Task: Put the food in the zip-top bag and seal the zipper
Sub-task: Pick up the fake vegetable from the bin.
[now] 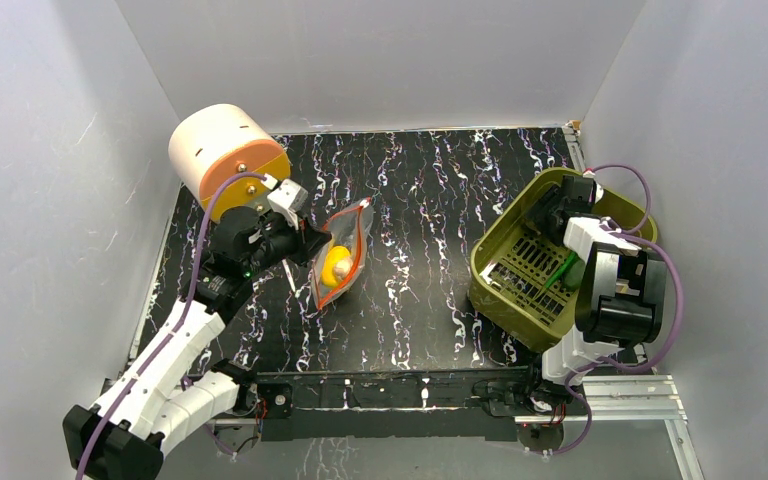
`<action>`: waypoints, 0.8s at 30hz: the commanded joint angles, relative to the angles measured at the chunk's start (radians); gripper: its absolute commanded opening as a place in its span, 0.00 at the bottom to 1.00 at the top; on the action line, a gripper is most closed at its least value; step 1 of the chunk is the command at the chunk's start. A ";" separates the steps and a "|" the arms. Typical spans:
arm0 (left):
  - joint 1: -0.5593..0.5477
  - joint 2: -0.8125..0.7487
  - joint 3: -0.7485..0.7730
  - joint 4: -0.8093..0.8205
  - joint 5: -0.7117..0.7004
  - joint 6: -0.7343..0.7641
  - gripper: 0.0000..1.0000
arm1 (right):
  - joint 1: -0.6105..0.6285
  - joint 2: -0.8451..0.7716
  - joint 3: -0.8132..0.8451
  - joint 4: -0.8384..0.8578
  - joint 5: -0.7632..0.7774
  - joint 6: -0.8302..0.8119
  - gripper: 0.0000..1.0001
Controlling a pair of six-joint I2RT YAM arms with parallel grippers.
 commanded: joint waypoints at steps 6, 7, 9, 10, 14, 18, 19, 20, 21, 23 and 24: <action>-0.005 -0.047 0.002 0.025 0.014 0.000 0.00 | -0.007 0.018 0.058 -0.006 0.061 -0.068 0.49; -0.005 -0.045 0.002 0.025 0.011 -0.002 0.00 | -0.007 0.012 0.060 -0.015 0.063 -0.072 0.47; -0.005 -0.039 0.007 0.020 0.013 -0.003 0.00 | -0.006 -0.010 0.057 -0.021 0.057 -0.078 0.45; -0.006 -0.037 0.011 0.017 0.015 -0.003 0.00 | -0.005 -0.031 0.052 -0.025 0.061 -0.083 0.45; -0.005 -0.041 0.021 0.011 0.010 -0.006 0.00 | 0.016 -0.092 0.018 -0.077 0.100 -0.067 0.43; -0.005 -0.039 0.017 0.028 -0.029 -0.025 0.00 | 0.028 -0.167 0.016 -0.139 0.135 -0.047 0.42; -0.005 -0.035 0.022 0.029 -0.038 -0.031 0.00 | 0.031 -0.193 0.016 -0.155 0.145 -0.042 0.42; -0.005 -0.028 0.027 0.034 -0.056 -0.042 0.00 | 0.032 -0.219 0.015 -0.173 0.152 -0.036 0.41; -0.006 -0.024 0.028 0.046 -0.076 -0.059 0.00 | 0.033 -0.246 0.014 -0.192 0.156 -0.027 0.41; -0.005 -0.013 0.038 0.067 -0.121 -0.083 0.00 | 0.035 -0.302 0.016 -0.228 0.153 -0.015 0.41; -0.005 -0.003 0.050 0.067 -0.154 -0.088 0.00 | 0.040 -0.329 0.014 -0.241 0.153 -0.010 0.41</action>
